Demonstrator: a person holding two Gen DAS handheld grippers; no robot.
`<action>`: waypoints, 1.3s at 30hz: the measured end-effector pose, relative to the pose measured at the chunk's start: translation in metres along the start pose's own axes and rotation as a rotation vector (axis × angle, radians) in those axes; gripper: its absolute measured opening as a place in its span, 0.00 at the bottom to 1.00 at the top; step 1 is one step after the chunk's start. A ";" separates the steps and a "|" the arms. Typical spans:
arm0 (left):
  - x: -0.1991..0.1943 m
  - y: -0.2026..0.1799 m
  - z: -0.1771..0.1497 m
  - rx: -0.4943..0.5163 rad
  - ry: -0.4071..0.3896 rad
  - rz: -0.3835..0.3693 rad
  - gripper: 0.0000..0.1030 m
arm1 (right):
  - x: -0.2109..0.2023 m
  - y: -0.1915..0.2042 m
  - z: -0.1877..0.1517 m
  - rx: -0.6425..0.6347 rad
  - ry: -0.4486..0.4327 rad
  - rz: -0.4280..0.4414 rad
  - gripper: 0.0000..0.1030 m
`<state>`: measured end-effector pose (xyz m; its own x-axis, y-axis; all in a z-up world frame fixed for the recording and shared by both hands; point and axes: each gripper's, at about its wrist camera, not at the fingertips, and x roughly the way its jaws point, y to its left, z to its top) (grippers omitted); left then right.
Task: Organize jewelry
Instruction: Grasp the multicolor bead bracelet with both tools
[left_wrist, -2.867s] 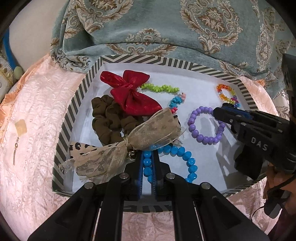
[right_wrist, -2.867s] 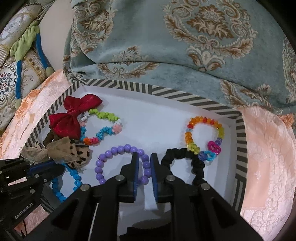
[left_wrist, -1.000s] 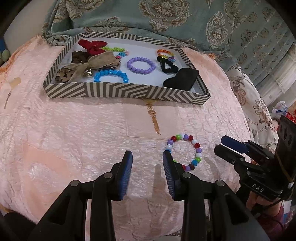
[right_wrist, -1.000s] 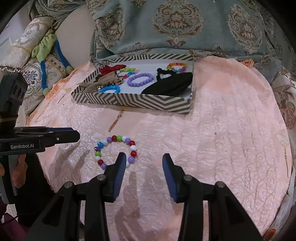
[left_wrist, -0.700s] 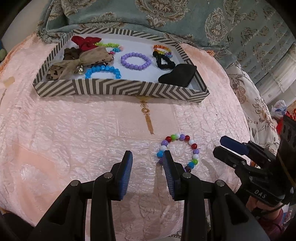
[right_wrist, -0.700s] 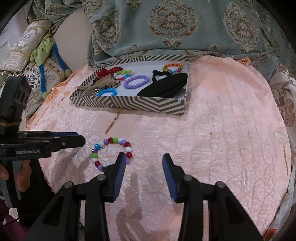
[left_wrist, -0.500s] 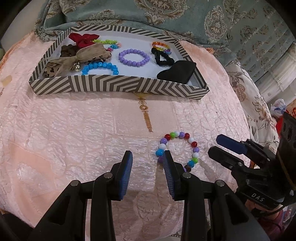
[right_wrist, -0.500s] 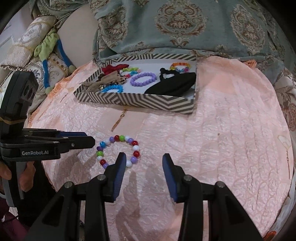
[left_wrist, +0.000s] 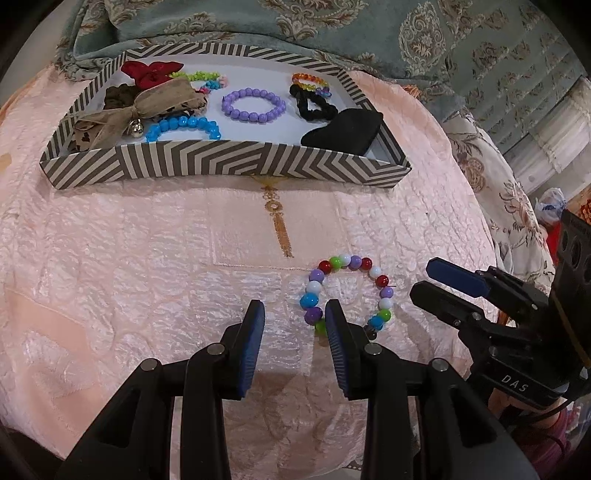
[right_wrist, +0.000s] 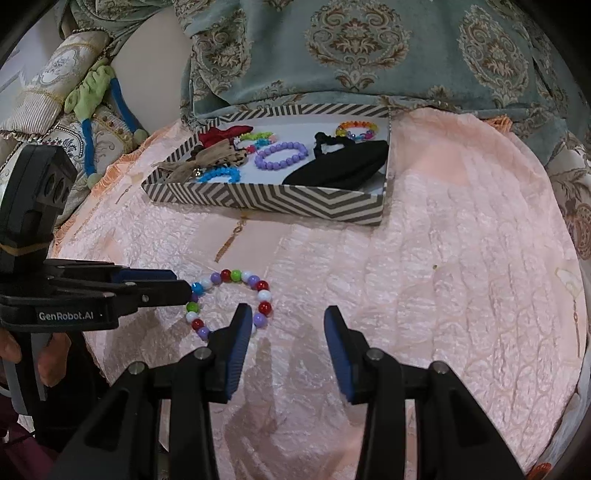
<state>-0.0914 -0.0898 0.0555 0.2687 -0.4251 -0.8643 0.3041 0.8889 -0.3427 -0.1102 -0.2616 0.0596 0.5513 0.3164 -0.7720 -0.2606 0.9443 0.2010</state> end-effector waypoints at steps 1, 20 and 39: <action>0.000 0.000 0.000 0.002 0.001 0.000 0.17 | 0.001 0.000 0.000 -0.003 0.002 -0.001 0.40; 0.014 -0.010 0.009 0.051 0.022 0.023 0.17 | 0.018 0.012 0.006 -0.050 0.040 0.030 0.30; 0.015 -0.025 0.007 0.114 -0.044 0.074 0.00 | 0.028 0.022 0.003 -0.090 0.035 -0.023 0.09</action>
<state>-0.0883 -0.1194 0.0533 0.3333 -0.3688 -0.8677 0.3836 0.8937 -0.2326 -0.0982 -0.2314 0.0445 0.5301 0.2902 -0.7967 -0.3195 0.9387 0.1294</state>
